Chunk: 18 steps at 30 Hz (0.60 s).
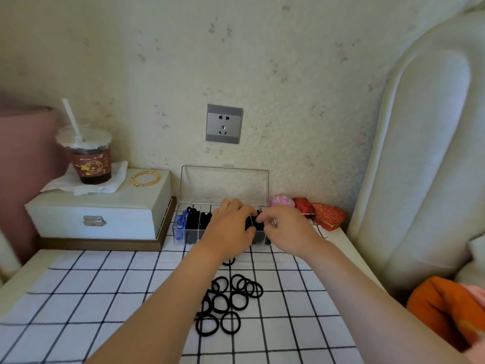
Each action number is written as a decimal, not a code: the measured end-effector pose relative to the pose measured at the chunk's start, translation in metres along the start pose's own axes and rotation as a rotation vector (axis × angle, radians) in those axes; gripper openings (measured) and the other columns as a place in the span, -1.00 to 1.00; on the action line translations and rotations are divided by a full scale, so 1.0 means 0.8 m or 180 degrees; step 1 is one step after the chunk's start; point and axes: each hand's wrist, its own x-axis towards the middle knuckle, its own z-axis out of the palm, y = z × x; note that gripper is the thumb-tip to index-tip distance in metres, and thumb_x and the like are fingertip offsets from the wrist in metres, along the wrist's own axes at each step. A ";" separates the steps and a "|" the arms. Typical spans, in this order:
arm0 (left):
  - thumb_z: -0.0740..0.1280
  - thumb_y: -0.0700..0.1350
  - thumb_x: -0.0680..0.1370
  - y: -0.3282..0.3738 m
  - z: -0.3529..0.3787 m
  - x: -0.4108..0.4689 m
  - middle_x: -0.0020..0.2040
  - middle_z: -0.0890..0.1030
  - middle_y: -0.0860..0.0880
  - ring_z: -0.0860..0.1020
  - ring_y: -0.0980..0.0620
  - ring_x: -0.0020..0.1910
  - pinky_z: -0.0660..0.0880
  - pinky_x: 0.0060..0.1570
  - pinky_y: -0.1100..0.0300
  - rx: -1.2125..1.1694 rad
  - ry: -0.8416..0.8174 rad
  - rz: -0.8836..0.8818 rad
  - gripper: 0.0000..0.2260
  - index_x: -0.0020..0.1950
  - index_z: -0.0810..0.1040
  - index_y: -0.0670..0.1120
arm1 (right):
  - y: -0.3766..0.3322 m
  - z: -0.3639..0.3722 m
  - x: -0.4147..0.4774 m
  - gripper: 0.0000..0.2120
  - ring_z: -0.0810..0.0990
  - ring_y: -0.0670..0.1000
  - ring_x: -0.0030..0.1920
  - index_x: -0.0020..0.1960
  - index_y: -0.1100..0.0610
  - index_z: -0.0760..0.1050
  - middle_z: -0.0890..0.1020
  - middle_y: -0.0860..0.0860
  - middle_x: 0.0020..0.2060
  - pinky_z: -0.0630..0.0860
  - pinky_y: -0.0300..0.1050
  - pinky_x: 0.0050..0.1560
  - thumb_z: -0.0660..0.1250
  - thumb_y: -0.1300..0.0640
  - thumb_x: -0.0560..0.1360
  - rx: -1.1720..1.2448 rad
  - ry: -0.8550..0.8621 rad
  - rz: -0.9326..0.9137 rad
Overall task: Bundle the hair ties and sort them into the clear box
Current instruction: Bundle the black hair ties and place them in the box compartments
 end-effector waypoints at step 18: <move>0.30 -0.05 0.59 -0.014 -0.049 -0.127 0.12 0.52 0.06 0.51 0.08 0.07 0.50 0.10 0.15 0.0311 -0.1171 -0.0619 -0.74 0.26 0.54 0.15 | -0.047 0.053 -0.072 -0.76 0.62 0.02 0.01 0.16 -0.04 0.66 0.69 -0.04 0.02 0.56 -0.13 0.01 0.33 0.03 0.54 -0.0541 -0.1146 0.0293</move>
